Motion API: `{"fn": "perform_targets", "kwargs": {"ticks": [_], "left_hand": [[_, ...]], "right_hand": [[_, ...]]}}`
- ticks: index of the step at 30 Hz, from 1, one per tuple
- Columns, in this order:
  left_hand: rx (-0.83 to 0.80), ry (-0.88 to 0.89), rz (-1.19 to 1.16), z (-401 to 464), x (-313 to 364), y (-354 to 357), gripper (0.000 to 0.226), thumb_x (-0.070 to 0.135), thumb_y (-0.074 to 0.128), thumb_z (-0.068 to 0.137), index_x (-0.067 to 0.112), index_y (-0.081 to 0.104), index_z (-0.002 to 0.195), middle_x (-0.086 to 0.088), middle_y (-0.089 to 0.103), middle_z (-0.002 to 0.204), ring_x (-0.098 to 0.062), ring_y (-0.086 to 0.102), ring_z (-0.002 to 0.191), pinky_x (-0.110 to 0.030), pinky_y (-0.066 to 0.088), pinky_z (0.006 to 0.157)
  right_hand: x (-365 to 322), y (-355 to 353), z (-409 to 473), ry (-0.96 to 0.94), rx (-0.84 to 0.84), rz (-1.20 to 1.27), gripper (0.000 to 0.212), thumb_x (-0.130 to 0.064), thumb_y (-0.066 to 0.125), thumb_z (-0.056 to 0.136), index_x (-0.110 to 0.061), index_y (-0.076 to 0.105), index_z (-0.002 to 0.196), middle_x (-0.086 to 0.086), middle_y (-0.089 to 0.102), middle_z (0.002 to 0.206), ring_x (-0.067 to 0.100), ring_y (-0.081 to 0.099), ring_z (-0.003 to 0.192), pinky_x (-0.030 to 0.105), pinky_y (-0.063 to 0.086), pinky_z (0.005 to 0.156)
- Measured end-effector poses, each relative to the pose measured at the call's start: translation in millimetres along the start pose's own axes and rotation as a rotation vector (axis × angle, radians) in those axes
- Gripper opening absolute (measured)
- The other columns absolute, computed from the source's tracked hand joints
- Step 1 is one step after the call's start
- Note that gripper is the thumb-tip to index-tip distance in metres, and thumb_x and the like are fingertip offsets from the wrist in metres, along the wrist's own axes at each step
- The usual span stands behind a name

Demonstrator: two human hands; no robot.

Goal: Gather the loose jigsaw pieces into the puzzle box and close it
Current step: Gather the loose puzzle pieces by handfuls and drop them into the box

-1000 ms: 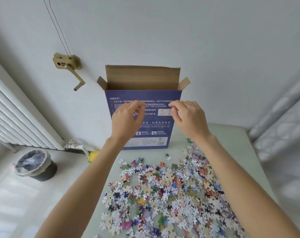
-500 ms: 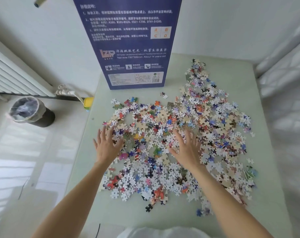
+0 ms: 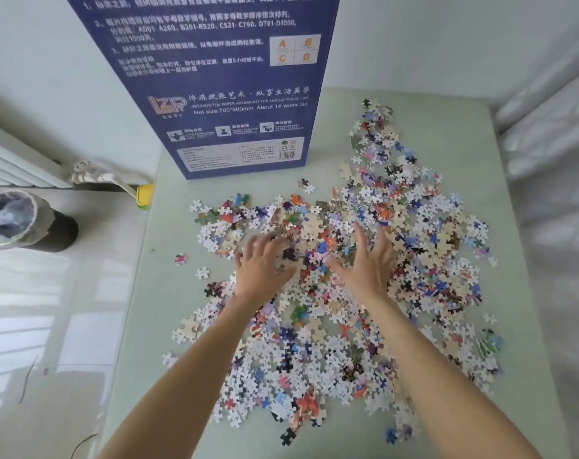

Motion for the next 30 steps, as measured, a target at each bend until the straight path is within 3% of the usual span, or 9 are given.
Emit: {"fn": "perform_targets", "kwargs": {"ticks": [2,4,7,10,16,20,22,24,30], "left_hand": [[0.015,-0.029,-0.015,9,3,-5,0.086,0.052,0.066,0.076,0.035,0.017,0.145,0.003,0.016,0.154,-0.024,0.010,0.141,-0.046,0.012,0.116],[0.012,-0.067,0.013,12,5,-6,0.105,0.052,0.073,0.069,0.033,0.006,0.147,-0.003,0.014,0.151,-0.028,0.013,0.138,-0.046,0.018,0.114],[-0.044,-0.093,0.035,18,13,-1,0.122,0.054,0.078,0.062,0.029,-0.005,0.148,-0.009,0.015,0.147,-0.029,0.020,0.133,-0.043,0.027,0.110],[-0.062,-0.074,-0.002,22,24,6,0.124,0.050,0.082,0.058,0.028,-0.001,0.148,-0.010,0.019,0.140,-0.027,0.026,0.127,-0.040,0.038,0.104],[-0.073,-0.155,-0.124,19,32,2,0.095,0.031,0.081,0.065,0.029,0.025,0.142,-0.009,0.039,0.129,-0.023,0.051,0.109,-0.036,0.050,0.091],[-0.045,-0.160,-0.138,0,35,3,0.062,0.032,0.071,0.079,0.022,0.042,0.133,-0.004,0.058,0.117,-0.019,0.061,0.093,-0.030,0.054,0.079],[-0.026,-0.179,-0.140,-11,30,0,0.054,0.035,0.069,0.080,0.020,0.049,0.128,-0.003,0.062,0.113,-0.020,0.062,0.091,-0.032,0.054,0.080],[-0.011,-0.189,-0.149,-16,24,-5,0.047,0.035,0.067,0.082,0.019,0.055,0.124,-0.004,0.064,0.111,-0.020,0.063,0.090,-0.032,0.054,0.081],[-0.031,-0.097,-0.101,-21,29,-13,0.049,0.030,0.064,0.086,0.021,0.049,0.132,-0.003,0.064,0.114,-0.017,0.062,0.091,-0.022,0.049,0.079]], "right_hand": [[-5,-1,23,-0.035,-0.133,-0.052,0.106,-0.073,0.060,0.066,-0.040,-0.001,0.146,0.010,-0.016,0.155,0.038,-0.013,0.140,0.060,-0.003,0.109],[-12,-1,38,-0.057,-0.234,-0.064,0.116,-0.076,0.062,0.059,-0.042,-0.009,0.144,0.011,-0.021,0.153,0.041,-0.018,0.139,0.063,-0.006,0.106],[-27,1,46,-0.149,-0.309,-0.153,0.114,-0.072,0.067,0.059,-0.041,-0.002,0.145,0.011,-0.007,0.156,0.042,0.000,0.140,0.060,0.012,0.109],[-37,1,37,-0.289,-0.231,-0.236,0.091,-0.057,0.071,0.068,-0.038,0.022,0.142,0.007,0.023,0.147,0.035,0.026,0.130,0.046,0.037,0.103],[-29,0,20,-0.340,-0.236,-0.035,0.054,-0.020,0.069,0.081,-0.019,0.045,0.129,0.008,0.041,0.134,0.026,0.044,0.120,0.031,0.049,0.092],[-23,-3,9,-0.361,-0.227,0.081,0.056,-0.016,0.067,0.082,-0.017,0.045,0.133,0.008,0.046,0.131,0.020,0.050,0.114,0.028,0.043,0.099],[-25,-4,2,-0.372,-0.229,0.137,0.053,-0.018,0.066,0.083,-0.017,0.047,0.132,0.007,0.047,0.131,0.018,0.054,0.107,0.021,0.040,0.093],[-29,-4,-3,-0.387,-0.219,0.181,0.049,-0.021,0.067,0.083,-0.017,0.050,0.129,0.007,0.050,0.130,0.018,0.055,0.107,0.023,0.040,0.094],[-44,16,-15,-0.395,-0.253,0.167,0.063,-0.026,0.072,0.078,-0.031,0.044,0.134,0.009,0.047,0.133,0.023,0.054,0.113,0.028,0.047,0.092]]}}
Point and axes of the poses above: each hand's wrist, its own z-axis towards the middle knuckle, its own y-axis out of the palm, x = y × z, the point moved 3 cm from there along z, towards the middle knuckle
